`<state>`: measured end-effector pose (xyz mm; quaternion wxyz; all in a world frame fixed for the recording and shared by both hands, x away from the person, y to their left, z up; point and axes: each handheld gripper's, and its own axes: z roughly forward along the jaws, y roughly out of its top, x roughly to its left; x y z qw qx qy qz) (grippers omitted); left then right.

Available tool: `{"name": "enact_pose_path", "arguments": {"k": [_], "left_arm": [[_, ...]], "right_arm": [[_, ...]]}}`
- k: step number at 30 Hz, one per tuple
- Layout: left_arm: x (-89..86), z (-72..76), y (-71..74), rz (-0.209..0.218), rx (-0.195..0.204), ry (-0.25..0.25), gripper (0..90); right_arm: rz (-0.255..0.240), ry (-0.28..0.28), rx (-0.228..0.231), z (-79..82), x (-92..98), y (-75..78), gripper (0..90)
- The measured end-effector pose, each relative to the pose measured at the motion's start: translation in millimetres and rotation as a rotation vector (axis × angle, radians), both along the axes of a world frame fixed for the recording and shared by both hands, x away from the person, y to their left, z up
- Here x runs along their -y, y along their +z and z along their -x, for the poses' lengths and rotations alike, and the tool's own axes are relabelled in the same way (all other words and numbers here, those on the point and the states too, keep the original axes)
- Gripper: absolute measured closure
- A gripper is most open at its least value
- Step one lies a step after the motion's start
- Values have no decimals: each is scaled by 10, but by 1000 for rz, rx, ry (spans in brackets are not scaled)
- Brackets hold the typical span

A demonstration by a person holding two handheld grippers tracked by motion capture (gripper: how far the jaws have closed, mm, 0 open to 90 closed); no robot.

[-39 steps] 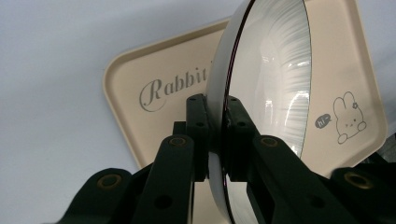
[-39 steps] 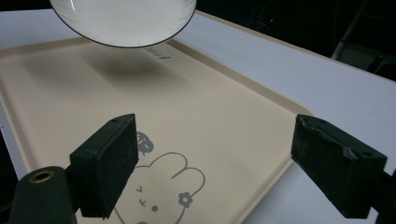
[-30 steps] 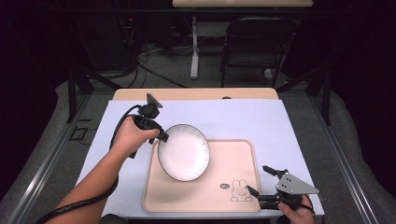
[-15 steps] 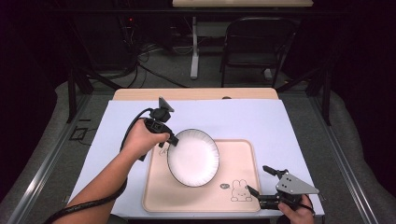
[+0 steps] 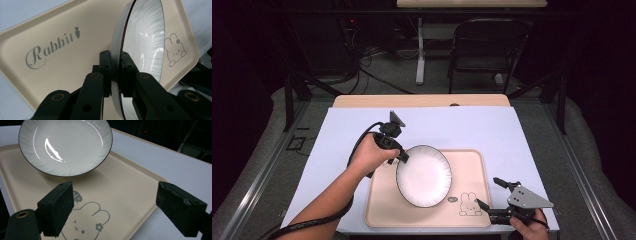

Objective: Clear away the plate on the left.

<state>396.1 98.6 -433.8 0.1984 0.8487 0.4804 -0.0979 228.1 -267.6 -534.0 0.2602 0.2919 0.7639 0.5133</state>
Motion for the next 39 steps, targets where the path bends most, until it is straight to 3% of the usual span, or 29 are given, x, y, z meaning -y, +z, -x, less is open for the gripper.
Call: {"name": "enact_pose_path", "arguments": {"k": [11,24,39], "left_arm": [[83,14,-131,-4,-17,-23,824],[44,24,-248,7,-36,0,827],[-14,35,-366,-31,-25,28,846]], "right_arm": [[1,2,5,1,2,0,144],[1,2,4,2,0,1,143],[0,1,6,2,-3,0,143]]}}
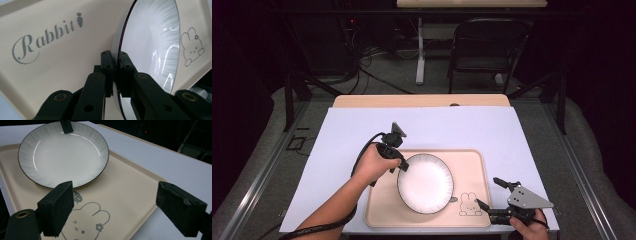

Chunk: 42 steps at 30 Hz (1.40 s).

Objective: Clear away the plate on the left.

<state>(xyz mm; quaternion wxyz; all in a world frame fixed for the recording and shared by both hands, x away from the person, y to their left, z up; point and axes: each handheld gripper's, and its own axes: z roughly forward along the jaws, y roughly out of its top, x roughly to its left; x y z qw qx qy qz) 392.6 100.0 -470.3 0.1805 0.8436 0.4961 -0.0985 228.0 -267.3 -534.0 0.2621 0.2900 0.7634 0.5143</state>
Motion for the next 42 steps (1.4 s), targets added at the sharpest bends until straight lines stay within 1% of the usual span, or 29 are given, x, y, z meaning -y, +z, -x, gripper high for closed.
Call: {"name": "enact_pose_path", "arguments": {"k": [2,11,14,15,18,19,20,23,30,32,38,39,42], "left_arm": [[-13,0,-25,-6,-3,8,850],[-100,-4,-115,29,-20,38,848],[-122,-6,-148,29,-23,42,844],[-133,-5,-179,28,-21,50,841],[-153,-9,-236,24,-26,55,833],[-162,-14,-250,26,-32,56,832],[-167,-13,-267,29,-29,64,832],[-178,-14,-307,21,-31,63,824],[-227,-19,-400,33,-43,80,819],[-236,-17,-424,36,-43,87,818],[-231,-8,-487,15,-36,91,801],[-235,-9,-495,14,-39,91,798],[-244,-2,-497,24,-33,100,803]], "right_arm": [[1,1,-2,0,1,1,143],[1,0,-4,0,0,1,143],[0,-2,-4,-1,0,1,143],[0,-2,-4,-2,0,0,143],[1,-2,-5,-4,-1,0,143],[1,-1,-5,-4,-1,0,143],[1,-1,-4,-3,-1,0,143],[0,-2,-5,-4,0,0,143],[0,-2,-4,-2,0,0,143],[1,-1,-3,-2,0,0,143],[1,-1,-4,-2,-2,0,143],[1,-1,-3,-3,0,0,143],[1,-1,-3,-3,-1,1,143]]}}
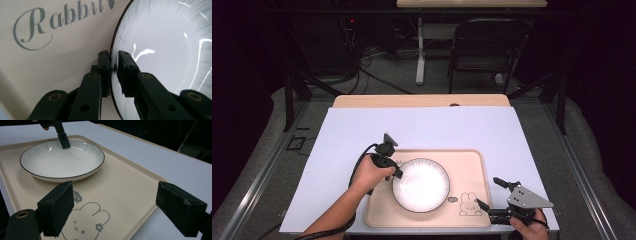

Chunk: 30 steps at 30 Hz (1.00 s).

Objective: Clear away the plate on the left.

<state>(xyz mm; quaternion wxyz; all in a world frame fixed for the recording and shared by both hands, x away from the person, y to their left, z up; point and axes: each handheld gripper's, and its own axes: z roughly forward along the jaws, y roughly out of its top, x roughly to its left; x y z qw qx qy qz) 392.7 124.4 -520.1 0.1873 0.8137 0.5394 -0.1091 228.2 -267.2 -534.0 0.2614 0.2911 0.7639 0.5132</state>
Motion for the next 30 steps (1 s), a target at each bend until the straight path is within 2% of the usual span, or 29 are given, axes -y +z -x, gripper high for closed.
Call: {"name": "enact_pose_path", "arguments": {"k": [5,12,18,22,30], "left_arm": [[-2,19,16,-14,20,-8,798],[-94,64,109,-4,54,15,721],[-255,111,201,36,94,60,583],[-355,153,232,33,129,83,517],[-560,247,248,42,165,116,502]], "right_arm": [[-1,-1,-1,0,1,0,143],[1,1,1,0,0,0,143],[2,0,0,0,-3,0,143],[1,0,-1,-2,-3,0,143],[5,1,-4,-4,-9,-1,143]]}}
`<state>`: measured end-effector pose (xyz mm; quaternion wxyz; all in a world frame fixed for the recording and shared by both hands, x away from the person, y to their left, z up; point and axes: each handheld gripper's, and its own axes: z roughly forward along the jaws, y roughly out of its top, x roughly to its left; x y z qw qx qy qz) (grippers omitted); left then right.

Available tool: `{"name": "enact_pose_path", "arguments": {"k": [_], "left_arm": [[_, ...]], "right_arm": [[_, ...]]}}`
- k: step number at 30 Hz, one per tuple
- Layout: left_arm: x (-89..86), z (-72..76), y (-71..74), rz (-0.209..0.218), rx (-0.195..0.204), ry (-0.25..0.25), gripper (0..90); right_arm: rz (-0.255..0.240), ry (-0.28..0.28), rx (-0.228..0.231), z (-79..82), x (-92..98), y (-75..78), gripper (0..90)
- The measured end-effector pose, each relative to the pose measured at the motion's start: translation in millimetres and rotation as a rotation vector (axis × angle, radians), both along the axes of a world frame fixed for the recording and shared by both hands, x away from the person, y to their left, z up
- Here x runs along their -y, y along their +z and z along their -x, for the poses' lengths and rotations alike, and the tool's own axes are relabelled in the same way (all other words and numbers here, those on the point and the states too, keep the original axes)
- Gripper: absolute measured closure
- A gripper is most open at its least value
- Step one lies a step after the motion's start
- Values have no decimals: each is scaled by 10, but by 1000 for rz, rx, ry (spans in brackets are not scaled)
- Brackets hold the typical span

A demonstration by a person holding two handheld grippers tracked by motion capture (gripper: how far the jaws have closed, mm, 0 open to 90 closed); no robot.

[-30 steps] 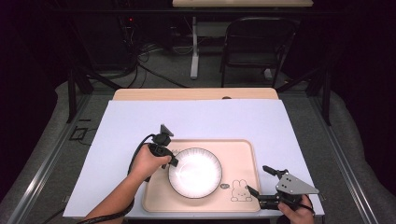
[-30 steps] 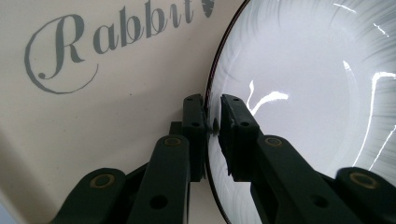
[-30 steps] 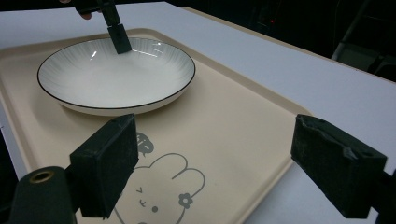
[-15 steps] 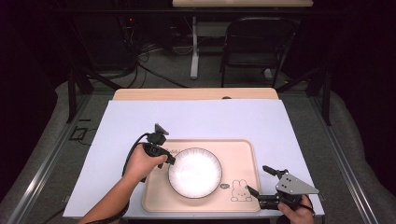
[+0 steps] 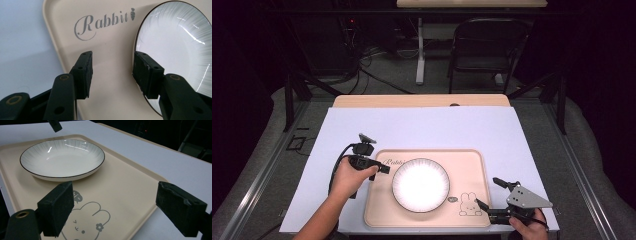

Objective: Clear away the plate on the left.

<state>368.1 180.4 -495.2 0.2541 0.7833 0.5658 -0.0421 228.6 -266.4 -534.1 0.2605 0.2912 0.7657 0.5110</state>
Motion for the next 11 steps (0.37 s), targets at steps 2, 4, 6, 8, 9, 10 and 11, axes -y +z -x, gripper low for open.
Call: {"name": "enact_pose_path", "arguments": {"k": [2,4,6,8,9,10,11], "left_arm": [[-41,25,4,8,6,7,503],[-96,58,6,44,0,24,526],[-131,79,-14,62,2,29,529],[-152,96,-30,69,13,36,528],[-161,104,-44,83,15,39,527],[-171,114,-59,99,15,43,526],[-180,123,-74,116,16,47,525]], "right_arm": [[-2,-1,0,-1,3,0,144],[-1,0,2,1,3,1,143],[-2,0,2,1,2,0,143],[-2,0,0,1,2,0,143],[-2,0,0,0,2,1,143],[-2,0,0,0,2,1,143],[-2,0,0,0,1,0,143]]}}
